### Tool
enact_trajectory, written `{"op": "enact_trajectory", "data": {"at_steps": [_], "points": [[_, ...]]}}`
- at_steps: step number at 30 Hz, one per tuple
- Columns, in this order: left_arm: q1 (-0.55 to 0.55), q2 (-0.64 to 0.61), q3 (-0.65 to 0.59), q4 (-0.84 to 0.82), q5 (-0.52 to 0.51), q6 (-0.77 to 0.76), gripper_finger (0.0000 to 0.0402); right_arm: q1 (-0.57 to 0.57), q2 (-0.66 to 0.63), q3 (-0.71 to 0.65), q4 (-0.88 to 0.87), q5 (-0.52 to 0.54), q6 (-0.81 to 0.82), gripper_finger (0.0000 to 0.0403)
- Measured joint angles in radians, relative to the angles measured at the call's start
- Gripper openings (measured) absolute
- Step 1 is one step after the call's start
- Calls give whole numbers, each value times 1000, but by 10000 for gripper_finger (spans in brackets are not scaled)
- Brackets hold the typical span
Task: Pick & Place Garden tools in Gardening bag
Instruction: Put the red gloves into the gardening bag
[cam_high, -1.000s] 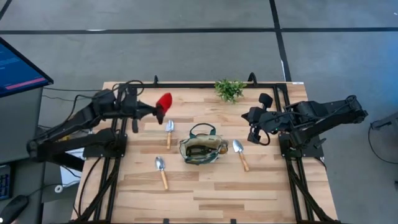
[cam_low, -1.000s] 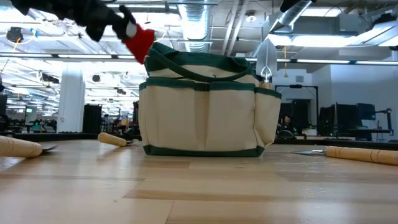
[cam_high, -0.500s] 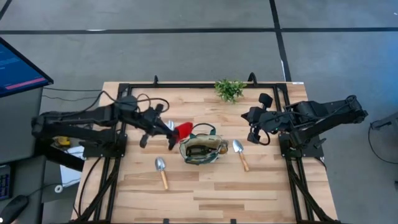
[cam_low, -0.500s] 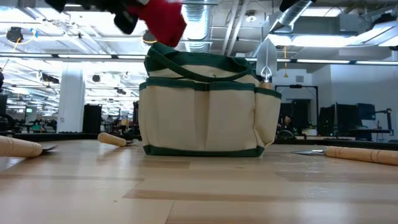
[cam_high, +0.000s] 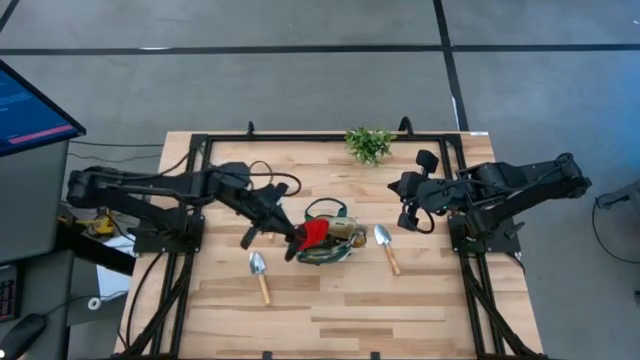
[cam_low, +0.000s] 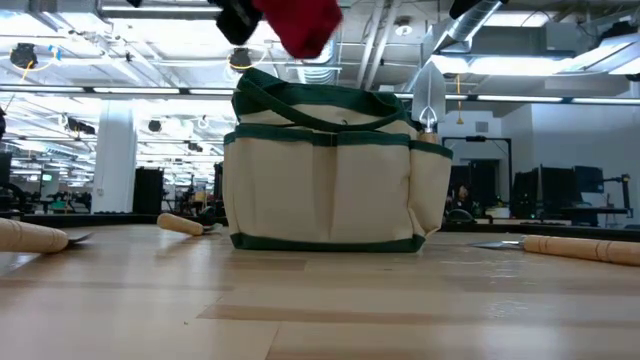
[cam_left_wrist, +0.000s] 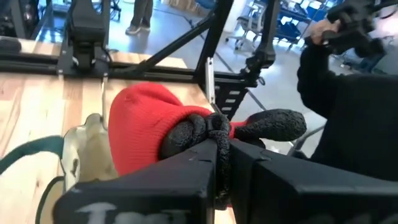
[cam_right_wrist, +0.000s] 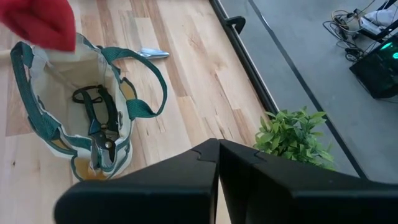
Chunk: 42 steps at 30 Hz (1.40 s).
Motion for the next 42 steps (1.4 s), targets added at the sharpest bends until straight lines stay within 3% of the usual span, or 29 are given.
{"op": "enact_trajectory", "data": {"at_steps": [14,29,42], "points": [[64,197,0,87,19,3,3,3,0,0,0,-2,9,1],[83,322,0,104,18,-5,4,2,0,0,0,-3,12,1],[97,350,0,100,-65,-5,4,2,0,0,-1,-4,26,1]]}}
